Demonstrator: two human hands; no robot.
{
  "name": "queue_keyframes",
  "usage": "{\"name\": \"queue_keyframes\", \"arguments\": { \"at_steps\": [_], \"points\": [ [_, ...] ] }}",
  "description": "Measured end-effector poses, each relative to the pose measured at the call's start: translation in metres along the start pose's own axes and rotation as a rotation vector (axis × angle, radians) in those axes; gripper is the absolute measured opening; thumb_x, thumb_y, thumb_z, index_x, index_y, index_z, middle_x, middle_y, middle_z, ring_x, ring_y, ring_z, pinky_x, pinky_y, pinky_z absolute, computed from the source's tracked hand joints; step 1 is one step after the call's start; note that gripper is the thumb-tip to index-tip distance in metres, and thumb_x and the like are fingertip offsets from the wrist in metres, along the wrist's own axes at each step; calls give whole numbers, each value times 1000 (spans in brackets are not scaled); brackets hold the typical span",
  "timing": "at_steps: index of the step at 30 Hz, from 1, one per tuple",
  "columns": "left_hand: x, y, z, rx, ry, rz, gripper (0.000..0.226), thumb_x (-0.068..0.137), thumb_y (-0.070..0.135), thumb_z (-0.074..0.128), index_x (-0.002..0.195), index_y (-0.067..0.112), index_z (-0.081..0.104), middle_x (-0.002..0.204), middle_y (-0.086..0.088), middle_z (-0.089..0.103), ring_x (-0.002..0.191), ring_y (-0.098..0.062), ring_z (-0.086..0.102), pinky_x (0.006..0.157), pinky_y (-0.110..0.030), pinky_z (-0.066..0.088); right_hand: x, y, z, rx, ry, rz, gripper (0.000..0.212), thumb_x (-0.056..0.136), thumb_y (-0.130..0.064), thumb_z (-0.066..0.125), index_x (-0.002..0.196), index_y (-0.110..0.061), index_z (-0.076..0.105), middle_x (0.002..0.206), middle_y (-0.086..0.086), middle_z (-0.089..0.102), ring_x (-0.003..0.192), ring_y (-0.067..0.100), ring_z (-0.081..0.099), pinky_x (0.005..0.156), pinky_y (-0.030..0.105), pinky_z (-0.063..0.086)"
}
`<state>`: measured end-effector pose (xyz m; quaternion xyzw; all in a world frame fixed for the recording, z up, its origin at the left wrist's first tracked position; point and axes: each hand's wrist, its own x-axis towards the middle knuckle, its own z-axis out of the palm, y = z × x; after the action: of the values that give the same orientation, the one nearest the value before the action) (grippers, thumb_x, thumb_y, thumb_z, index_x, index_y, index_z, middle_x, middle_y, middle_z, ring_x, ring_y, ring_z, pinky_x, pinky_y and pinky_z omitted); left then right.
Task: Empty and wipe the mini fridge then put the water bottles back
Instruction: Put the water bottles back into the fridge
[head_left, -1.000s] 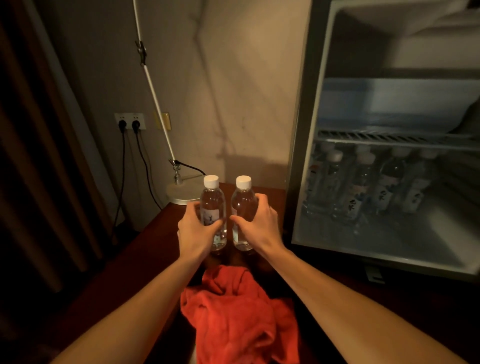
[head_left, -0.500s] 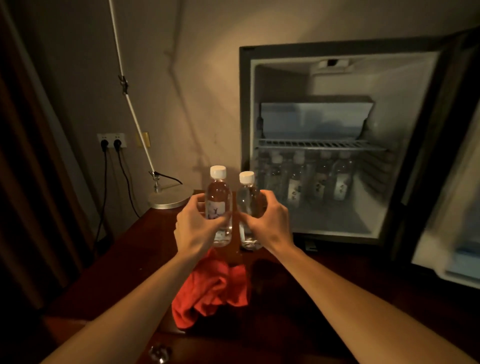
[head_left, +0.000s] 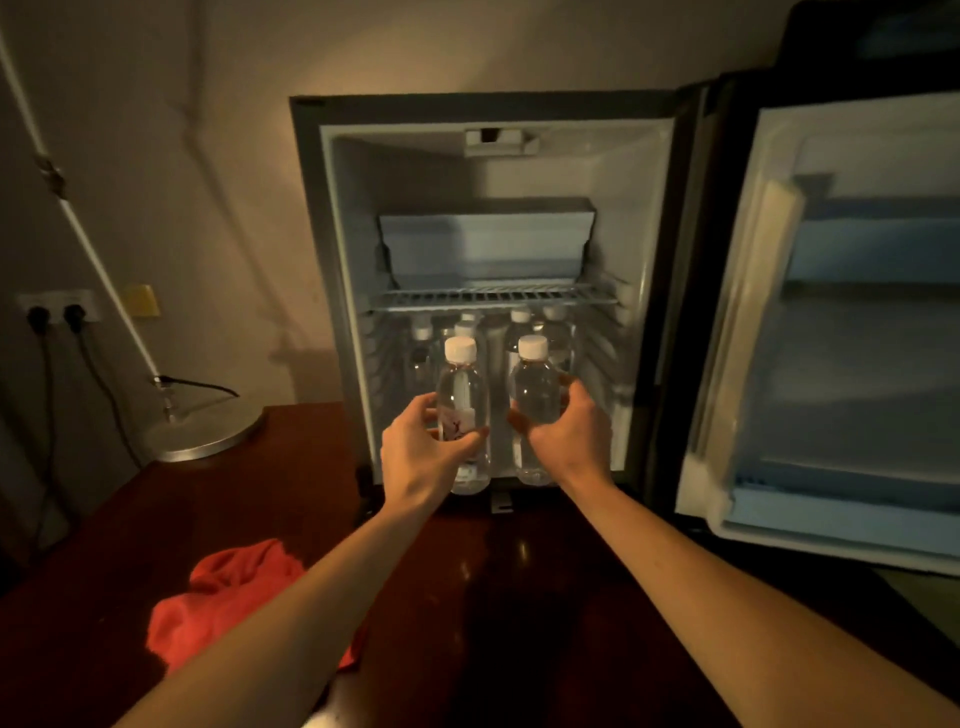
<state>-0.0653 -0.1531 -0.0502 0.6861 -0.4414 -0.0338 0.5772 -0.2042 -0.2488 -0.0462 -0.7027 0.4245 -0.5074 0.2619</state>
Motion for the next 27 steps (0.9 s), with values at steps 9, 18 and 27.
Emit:
{"name": "queue_keyframes", "arguments": {
  "at_steps": [9, 18, 27],
  "points": [
    [47, -11, 72, -50, -29, -61, 35, 63, 33, 88, 89, 30, 65, 77, 15, 69, 79, -6, 68, 77, -35, 58, 53, 49, 15, 56, 64, 121, 58, 70, -39, 83, 121, -28, 58, 110, -7, 69, 100, 11, 64, 86, 30, 53],
    [67, -30, 118, -71, -48, -78, 44, 67, 40, 85, 105, 27, 67, 88, 8, 73, 85, -11, 69, 79, -39, 59, 76, 67, 32, 22, 63, 31, 56, 86, -39, 71, 136, -23, 50, 123, -6, 63, 111, 11, 58, 91, 26, 43],
    [82, -27, 143, -24, -37, 14, 49, 81, 32, 78, 123, 14, 60, 113, -4, 69, 104, -19, 63, 77, -18, 39, 99, 92, 52, 173, 49, 8, 73, 81, -56, 69, 143, -34, 39, 140, -10, 52, 130, 11, 48, 106, 45, 42]
  ]
}}
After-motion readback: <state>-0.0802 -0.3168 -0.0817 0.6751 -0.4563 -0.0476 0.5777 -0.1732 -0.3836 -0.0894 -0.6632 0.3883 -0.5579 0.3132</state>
